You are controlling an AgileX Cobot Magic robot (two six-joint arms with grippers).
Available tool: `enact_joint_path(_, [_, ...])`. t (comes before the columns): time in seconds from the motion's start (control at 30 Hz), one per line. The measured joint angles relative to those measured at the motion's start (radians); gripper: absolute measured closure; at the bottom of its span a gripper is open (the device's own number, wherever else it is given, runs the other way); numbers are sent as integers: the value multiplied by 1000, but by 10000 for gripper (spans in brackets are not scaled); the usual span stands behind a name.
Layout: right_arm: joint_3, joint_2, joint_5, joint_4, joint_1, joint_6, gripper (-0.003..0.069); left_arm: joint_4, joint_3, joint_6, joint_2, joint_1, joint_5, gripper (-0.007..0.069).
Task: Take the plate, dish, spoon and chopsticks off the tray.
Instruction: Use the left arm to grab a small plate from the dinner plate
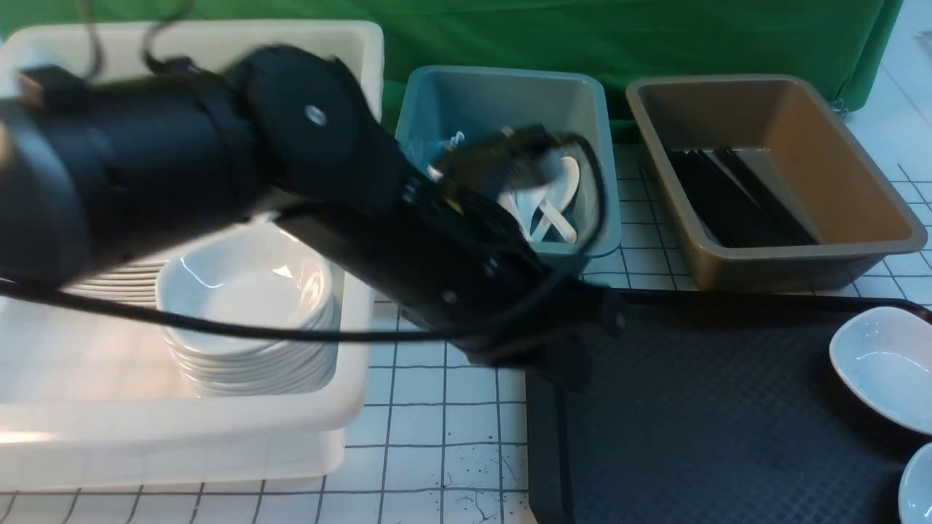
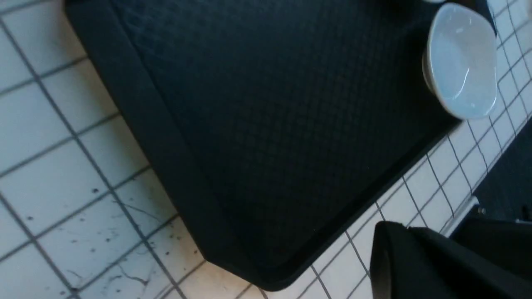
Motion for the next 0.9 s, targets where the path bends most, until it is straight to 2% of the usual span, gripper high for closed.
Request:
enact_joint_path(0.2, [0,-4,1,27,0,8,661,-3,0,-56,68,-113,-81,442])
enact_joint_path(0.23, [0,-4,1,27,0,8,661,-3,0,-56,71,-117,-81,442])
enact_joint_path(0.27, [0,-5,0,30,0,10,661,-3,-7,-70,98,-144,-109,393])
enact_joint_path(0.37, [0,-6,-4,32,0,14,659,-4,-49,-80,158,-179,-114,323])
enact_joint_path(0.57, [1,-3,1,45,1,10,652,8,-137,-86,211,-185,-107,260])
enact_joint_path(0.67, [12,51,7,98,37,-36,624,92,-210,-91,210,-185,-53,288])
enact_joint_path(0.73, [20,108,8,127,71,-44,588,178,-264,-118,205,-182,28,347])
enact_joint_path(0.8, [28,180,8,133,95,-47,525,244,-307,-127,193,-173,103,413])
enact_joint_path(0.9, [31,314,7,134,143,-47,354,330,-355,-134,154,-122,208,562])
